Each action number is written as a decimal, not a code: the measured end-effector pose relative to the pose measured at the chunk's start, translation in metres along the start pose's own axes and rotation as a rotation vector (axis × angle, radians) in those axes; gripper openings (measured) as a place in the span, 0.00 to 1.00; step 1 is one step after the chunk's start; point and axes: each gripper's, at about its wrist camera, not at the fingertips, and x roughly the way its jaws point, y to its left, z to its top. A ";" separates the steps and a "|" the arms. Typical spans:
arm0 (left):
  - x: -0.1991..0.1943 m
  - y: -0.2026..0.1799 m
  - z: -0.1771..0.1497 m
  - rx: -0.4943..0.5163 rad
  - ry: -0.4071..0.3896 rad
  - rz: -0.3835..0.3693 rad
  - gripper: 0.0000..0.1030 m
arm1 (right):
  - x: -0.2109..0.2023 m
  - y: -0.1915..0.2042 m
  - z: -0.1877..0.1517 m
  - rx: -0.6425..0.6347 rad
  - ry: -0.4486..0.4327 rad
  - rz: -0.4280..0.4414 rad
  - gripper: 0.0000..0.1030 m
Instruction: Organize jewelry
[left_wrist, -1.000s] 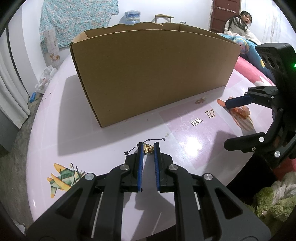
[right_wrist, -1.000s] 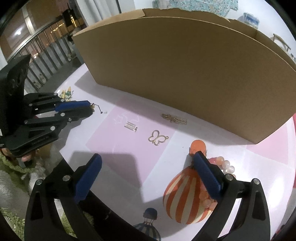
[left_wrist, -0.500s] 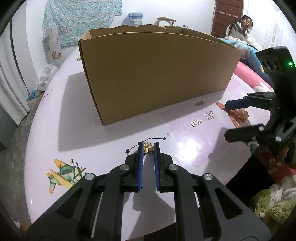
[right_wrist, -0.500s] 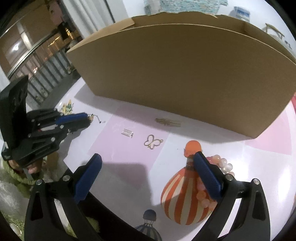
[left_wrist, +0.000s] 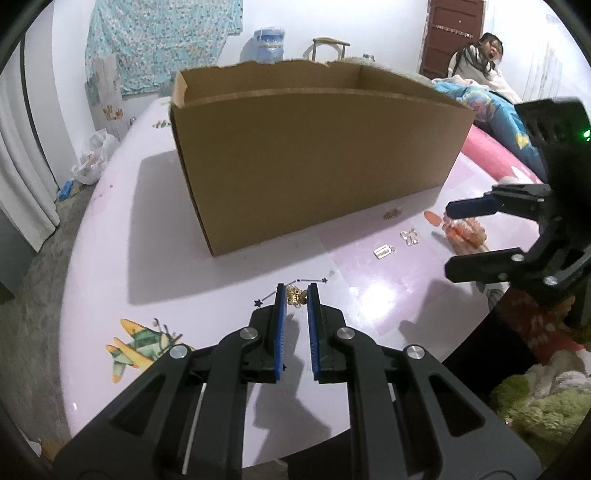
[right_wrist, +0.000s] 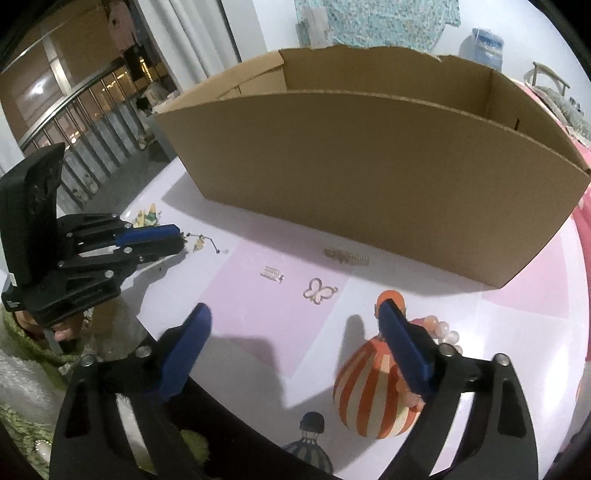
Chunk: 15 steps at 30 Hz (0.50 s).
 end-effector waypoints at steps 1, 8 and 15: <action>-0.002 0.001 0.001 -0.003 -0.005 -0.002 0.10 | 0.001 -0.001 0.000 0.006 0.000 0.003 0.83; 0.008 0.007 -0.004 -0.035 0.019 -0.003 0.10 | 0.011 -0.008 0.003 0.046 0.018 -0.004 0.72; 0.010 0.011 -0.006 -0.045 0.026 -0.004 0.10 | 0.017 -0.010 0.009 0.017 0.043 -0.039 0.54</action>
